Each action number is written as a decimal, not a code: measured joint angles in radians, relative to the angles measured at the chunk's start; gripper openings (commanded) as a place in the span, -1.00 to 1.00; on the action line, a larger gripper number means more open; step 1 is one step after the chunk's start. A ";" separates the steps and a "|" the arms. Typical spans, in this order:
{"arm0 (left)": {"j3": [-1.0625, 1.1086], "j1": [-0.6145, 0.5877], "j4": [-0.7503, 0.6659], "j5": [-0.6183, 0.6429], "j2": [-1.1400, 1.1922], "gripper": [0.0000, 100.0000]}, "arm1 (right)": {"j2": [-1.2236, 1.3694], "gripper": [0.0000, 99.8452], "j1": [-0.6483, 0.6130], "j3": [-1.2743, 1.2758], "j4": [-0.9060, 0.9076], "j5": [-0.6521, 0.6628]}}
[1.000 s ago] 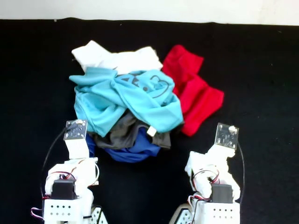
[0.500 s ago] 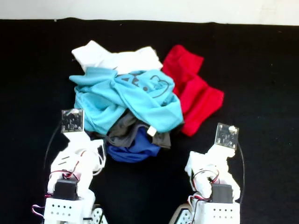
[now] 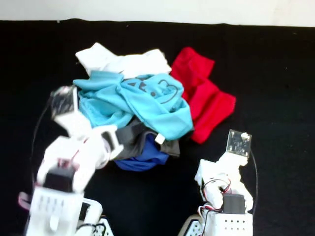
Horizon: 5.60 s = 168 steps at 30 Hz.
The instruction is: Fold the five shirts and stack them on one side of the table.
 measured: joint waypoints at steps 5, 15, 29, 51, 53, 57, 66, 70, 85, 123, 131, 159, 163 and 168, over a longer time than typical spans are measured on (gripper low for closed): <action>-0.264 0.031 0.000 0.052 0.514 0.09 | 0.000 -0.98 0.000 0.000 0.000 0.000; -0.821 0.025 0.103 0.049 1.353 -0.19 | 0.000 -0.98 0.000 0.000 0.000 0.000; -1.540 -0.456 0.664 -0.247 1.820 -0.98 | 0.000 -0.98 0.000 0.000 0.000 0.000; -2.418 -1.105 0.720 -0.413 1.827 -0.31 | 0.000 -0.98 0.000 0.000 0.000 0.000; -2.364 -1.086 0.720 -0.413 1.827 -0.34 | 0.000 -0.98 0.000 0.000 0.000 0.000; -2.280 -1.036 0.723 -0.413 1.817 -0.45 | 0.000 -0.98 0.000 0.000 0.000 0.000; -1.648 -0.778 0.721 -0.431 1.375 -0.29 | 0.000 -0.98 0.000 0.000 0.000 0.000; -1.221 -0.523 0.718 -0.471 1.146 -0.27 | 0.000 -0.98 0.000 0.000 0.000 0.000; -0.589 -0.160 0.098 -0.358 1.200 -0.61 | 0.000 -0.98 0.000 0.000 0.000 0.000; -1.749 -1.054 0.388 -0.350 1.430 -0.52 | 0.000 -0.98 0.000 0.000 0.000 0.000; -1.711 -0.669 0.586 -0.350 1.450 -0.17 | 0.000 -0.98 0.000 0.000 0.000 0.000; -1.849 -0.517 0.353 -0.345 1.949 -0.98 | 0.000 -0.98 0.000 0.000 0.000 0.000; -2.078 -0.649 0.523 -0.347 1.946 -0.98 | 0.000 -0.98 0.000 0.000 0.000 0.000; -2.429 -0.839 0.654 -0.348 1.870 -0.97 | 0.000 -0.98 0.000 0.000 0.000 0.000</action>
